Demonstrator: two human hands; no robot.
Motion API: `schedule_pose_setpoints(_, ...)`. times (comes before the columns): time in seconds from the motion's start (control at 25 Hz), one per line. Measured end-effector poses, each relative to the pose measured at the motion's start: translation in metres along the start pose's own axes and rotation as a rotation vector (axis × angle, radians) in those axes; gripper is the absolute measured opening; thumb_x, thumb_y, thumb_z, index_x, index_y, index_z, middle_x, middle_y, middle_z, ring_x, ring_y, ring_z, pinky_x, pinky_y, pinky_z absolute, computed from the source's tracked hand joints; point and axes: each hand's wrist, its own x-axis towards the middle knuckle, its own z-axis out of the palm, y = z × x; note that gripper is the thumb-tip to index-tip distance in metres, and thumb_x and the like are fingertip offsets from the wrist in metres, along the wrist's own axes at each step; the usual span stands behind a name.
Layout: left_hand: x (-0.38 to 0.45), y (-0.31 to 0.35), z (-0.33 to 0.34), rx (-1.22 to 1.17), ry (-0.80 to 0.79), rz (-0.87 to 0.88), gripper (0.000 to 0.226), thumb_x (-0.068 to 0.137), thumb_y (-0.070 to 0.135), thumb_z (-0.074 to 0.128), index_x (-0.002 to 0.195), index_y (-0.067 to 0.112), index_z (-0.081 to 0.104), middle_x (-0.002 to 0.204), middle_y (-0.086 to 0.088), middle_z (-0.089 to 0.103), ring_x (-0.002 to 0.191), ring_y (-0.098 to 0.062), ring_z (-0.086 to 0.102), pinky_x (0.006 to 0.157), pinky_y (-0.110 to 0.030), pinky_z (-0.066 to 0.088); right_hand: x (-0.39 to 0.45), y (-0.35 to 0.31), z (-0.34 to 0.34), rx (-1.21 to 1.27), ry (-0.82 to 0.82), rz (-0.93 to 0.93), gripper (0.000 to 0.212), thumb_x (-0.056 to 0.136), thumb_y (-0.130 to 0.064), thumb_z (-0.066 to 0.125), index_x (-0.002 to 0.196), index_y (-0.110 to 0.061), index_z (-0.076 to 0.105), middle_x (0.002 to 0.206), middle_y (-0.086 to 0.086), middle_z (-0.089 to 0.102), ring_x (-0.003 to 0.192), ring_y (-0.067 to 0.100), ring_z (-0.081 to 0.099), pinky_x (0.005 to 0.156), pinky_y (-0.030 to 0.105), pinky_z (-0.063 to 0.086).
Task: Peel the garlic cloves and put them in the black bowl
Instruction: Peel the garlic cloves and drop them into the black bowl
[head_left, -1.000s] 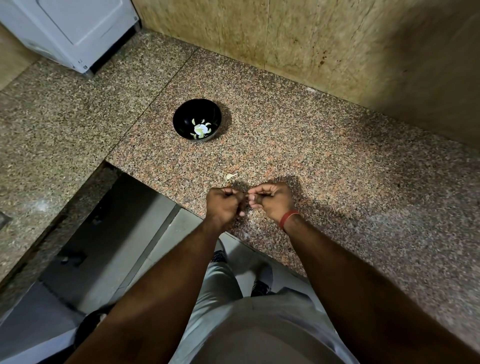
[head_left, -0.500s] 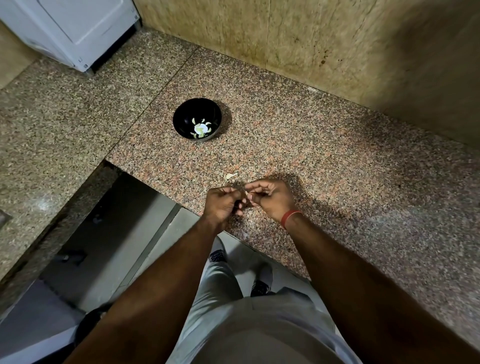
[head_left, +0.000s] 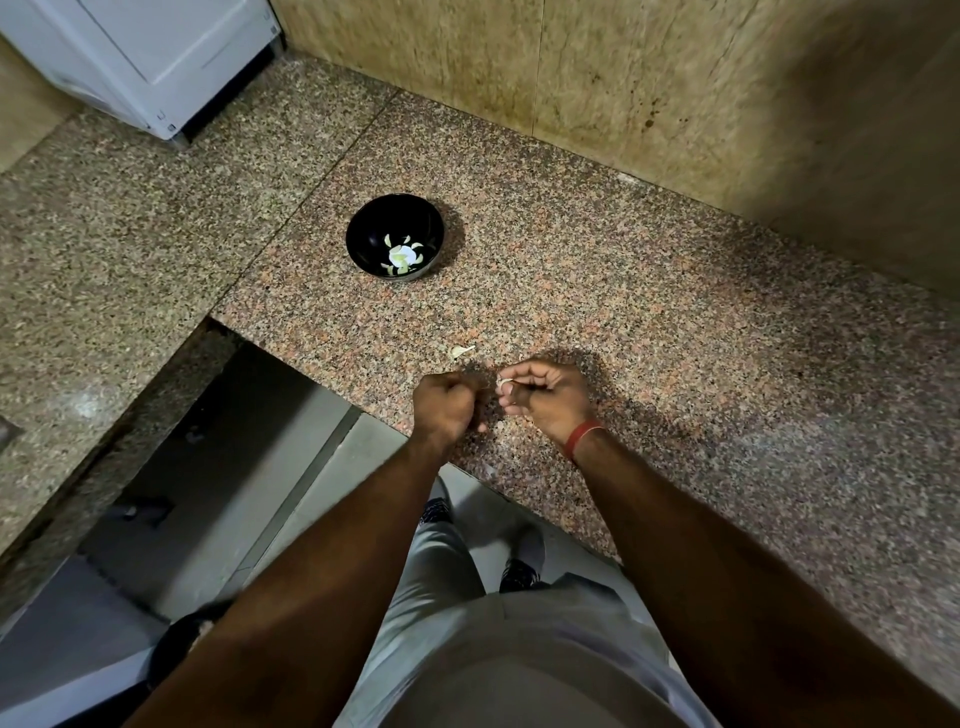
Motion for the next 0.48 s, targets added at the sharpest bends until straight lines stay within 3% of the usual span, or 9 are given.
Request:
schedule_pose_setpoints(0.16, -0.008, 0.0, 0.003, -0.19, -0.164, 0.005, 0.018, 0.085, 0.012, 0.081, 0.089, -0.004, 0.075, 0.082, -0.024, 0.074, 0.062, -0.029, 0.066, 0.058, -0.039, 0.059, -0.001, -0.001, 0.002, -0.078, 0.003, -0.012, 0.024, 0.086, 0.006, 0.075, 0.096, -0.016, 0.078, 0.089, 0.0, 0.079, 0.081, 0.019, 0.076, 0.07, 0.033, 0.064)
schedule_pose_setpoints(0.28, -0.009, -0.003, 0.003, -0.295, -0.11, -0.02, 0.011, 0.086, -0.001, 0.077, 0.092, -0.009, 0.073, 0.081, -0.024, 0.074, 0.062, -0.028, 0.066, 0.057, -0.036, 0.058, -0.001, -0.002, 0.005, -0.098, 0.024, -0.005, 0.025, 0.086, 0.001, 0.077, 0.093, -0.022, 0.079, 0.094, -0.004, 0.079, 0.085, 0.015, 0.077, 0.069, 0.033, 0.064)
schedule_pose_setpoints(0.48, -0.002, -0.012, -0.005, -0.281, -0.081, -0.093, 0.01, 0.089, 0.001, 0.073, 0.096, -0.007, 0.073, 0.075, -0.016, 0.071, 0.059, -0.024, 0.063, 0.053, -0.035, 0.056, 0.006, 0.004, 0.001, -0.044, 0.09, 0.089, 0.022, 0.09, 0.001, 0.072, 0.099, -0.017, 0.079, 0.098, 0.001, 0.078, 0.086, 0.021, 0.077, 0.071, 0.037, 0.065)
